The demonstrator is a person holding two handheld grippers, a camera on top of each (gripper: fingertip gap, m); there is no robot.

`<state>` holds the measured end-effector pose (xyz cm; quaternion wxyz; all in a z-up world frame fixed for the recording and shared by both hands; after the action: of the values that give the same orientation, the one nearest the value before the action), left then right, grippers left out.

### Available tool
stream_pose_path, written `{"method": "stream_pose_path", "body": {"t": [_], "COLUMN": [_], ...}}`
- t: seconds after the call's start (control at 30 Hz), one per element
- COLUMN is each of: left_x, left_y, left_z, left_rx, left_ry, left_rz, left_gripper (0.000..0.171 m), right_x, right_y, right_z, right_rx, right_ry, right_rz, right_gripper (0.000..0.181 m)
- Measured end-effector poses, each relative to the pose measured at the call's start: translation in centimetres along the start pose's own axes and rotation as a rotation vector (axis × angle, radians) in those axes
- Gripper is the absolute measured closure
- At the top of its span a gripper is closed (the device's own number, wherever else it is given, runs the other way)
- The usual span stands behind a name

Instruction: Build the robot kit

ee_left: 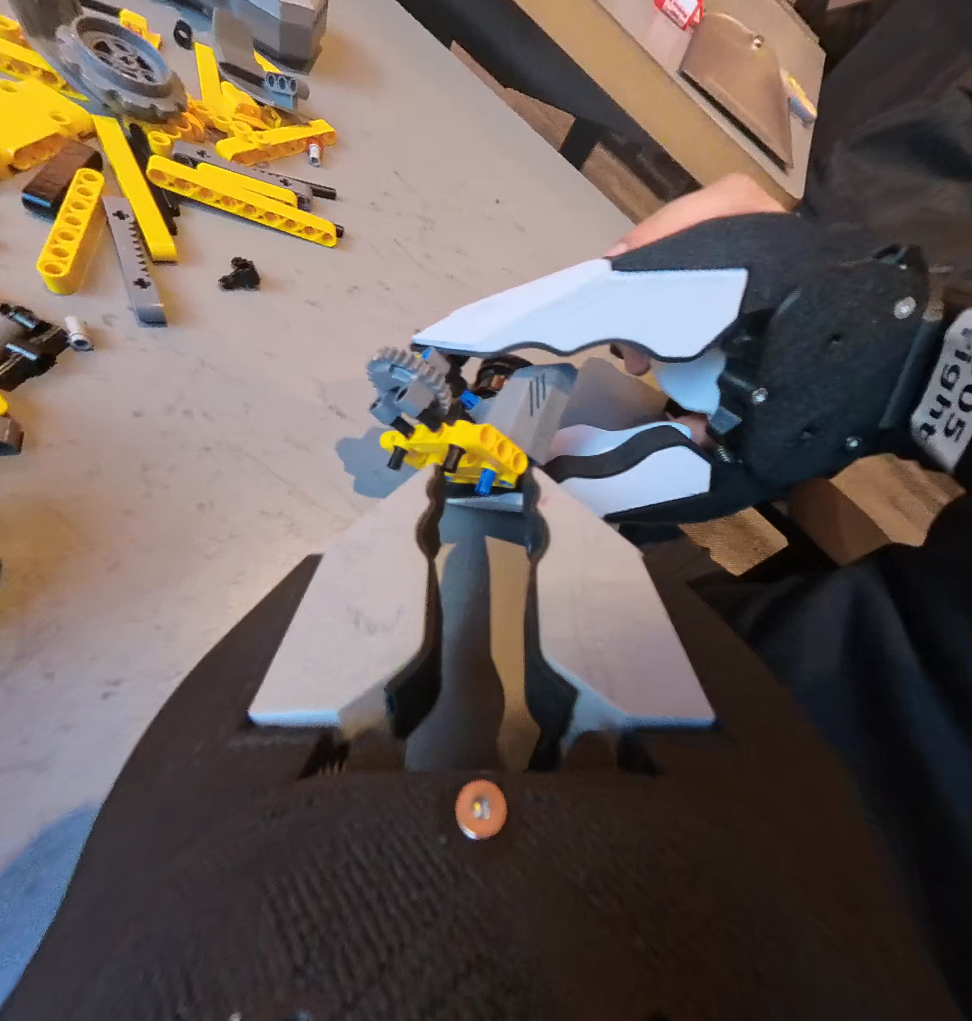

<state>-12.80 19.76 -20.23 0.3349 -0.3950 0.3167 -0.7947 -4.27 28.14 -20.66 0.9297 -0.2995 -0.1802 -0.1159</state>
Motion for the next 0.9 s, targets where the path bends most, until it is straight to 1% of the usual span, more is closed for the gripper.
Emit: {"method": "stream_pose_path", "body": {"t": [0.07,0.13,0.2,0.3,0.37,0.5,0.67,0.7,0.73,0.77,0.9], "left_x": [0.7,1.0,0.9,1.1,1.6,1.7,0.7,0.7,0.6,0.6,0.5], "left_y": [-0.1,-0.1,-0.2,-0.4,-0.5,-0.8,-0.6,-0.6,-0.6,-0.5,-0.5], "left_z": [-0.6,-0.8,-0.7,-1.0,-1.1,-1.4,-1.8,-2.0,-2.1,-2.3,-2.2], "left_rx": [0.017,0.035,0.062,0.107,0.139,0.218,0.236,0.251,0.266,0.271,0.233], "left_ry": [0.003,0.007,0.042,0.069,0.095,0.145,0.112,0.128,0.148,0.141,0.145], "left_rz": [-0.002,0.008,0.019,0.034,0.061,0.117,0.091,0.102,0.11,0.094,0.049], "left_gripper": [0.147,0.155,0.151,0.137,0.134,0.138,0.142,0.141,0.145,0.155,0.156], "right_x": [0.0,-0.1,-0.3,-0.4,-0.3,-0.2,-0.2,-0.2,-0.1,0.0,0.5], "right_y": [-0.1,0.0,-0.2,-0.2,0.0,-0.1,-0.3,-0.3,-0.3,-0.3,0.0], "right_z": [-0.1,-0.2,-0.3,-0.5,-0.5,-0.9,-1.3,-1.4,-1.5,-1.6,-1.8], "right_rx": [0.03,0.049,0.064,0.08,0.078,0.106,0.115,0.119,0.124,0.126,0.115], "right_ry": [0.012,0.034,0.057,0.087,0.099,0.131,0.171,0.183,0.196,0.2,0.19], "right_rz": [-0.006,-0.022,-0.033,-0.028,-0.025,-0.026,-0.027,-0.025,-0.021,-0.012,0.016], "right_gripper": [0.129,0.129,0.13,0.129,0.129,0.129,0.13,0.13,0.131,0.131,0.13]}}
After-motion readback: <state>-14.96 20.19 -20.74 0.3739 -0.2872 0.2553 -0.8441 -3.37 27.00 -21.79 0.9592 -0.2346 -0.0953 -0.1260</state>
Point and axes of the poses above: each gripper's, where its closed fingertips meet, x back along the fingers, y out of its underside, z = x × y across the jaws, the point moved 9 cm from there along x, back along the fingers, and after that the axes turned 7 degrees about y, right-handed, at the moved point
